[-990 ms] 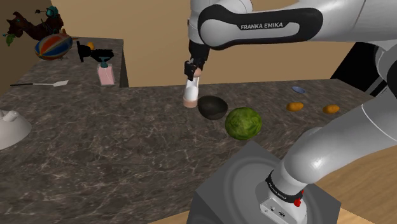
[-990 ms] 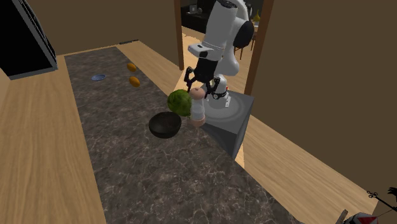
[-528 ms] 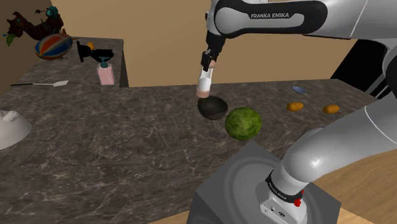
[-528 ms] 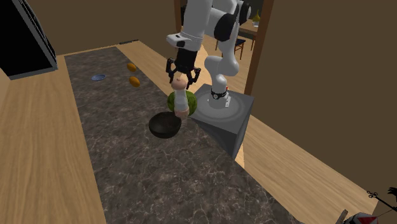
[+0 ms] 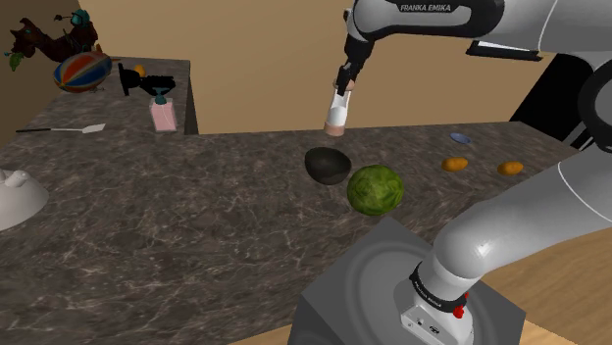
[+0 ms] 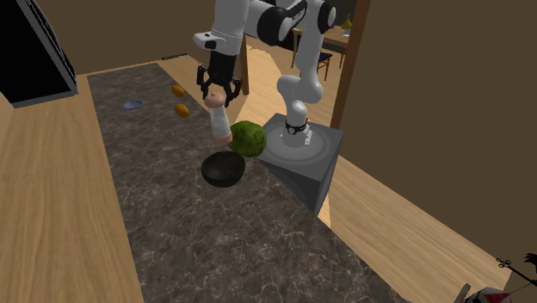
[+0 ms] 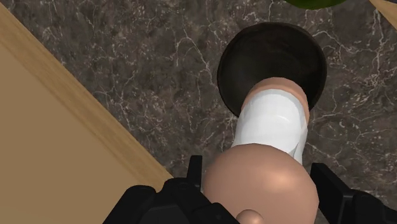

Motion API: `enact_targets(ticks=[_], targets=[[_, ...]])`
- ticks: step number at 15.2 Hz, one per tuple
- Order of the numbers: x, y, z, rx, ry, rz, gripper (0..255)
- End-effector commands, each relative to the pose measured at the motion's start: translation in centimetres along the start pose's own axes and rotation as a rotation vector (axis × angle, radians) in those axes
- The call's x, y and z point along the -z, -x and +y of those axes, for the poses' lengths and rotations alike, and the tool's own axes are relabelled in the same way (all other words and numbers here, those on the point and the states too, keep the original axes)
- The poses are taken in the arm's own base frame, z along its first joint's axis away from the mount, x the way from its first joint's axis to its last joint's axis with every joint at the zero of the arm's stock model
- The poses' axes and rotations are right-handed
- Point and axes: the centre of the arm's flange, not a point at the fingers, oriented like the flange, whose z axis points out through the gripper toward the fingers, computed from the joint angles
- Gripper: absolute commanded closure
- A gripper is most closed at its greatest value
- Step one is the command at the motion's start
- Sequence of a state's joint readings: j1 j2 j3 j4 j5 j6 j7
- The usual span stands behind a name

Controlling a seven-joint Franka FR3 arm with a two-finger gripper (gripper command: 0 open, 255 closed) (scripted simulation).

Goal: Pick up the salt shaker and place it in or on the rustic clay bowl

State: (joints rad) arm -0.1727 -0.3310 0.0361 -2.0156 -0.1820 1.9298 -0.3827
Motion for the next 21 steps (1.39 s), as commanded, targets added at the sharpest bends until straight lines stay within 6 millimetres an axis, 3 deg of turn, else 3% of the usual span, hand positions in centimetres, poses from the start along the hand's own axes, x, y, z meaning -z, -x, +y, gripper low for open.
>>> enact_targets(ticks=[1,21], targets=[[-0.4,0.5,1.3,0.002,0.0,0.0,255],[-10.4,2.1,-1.5,0.002,0.0,0.0,255]])
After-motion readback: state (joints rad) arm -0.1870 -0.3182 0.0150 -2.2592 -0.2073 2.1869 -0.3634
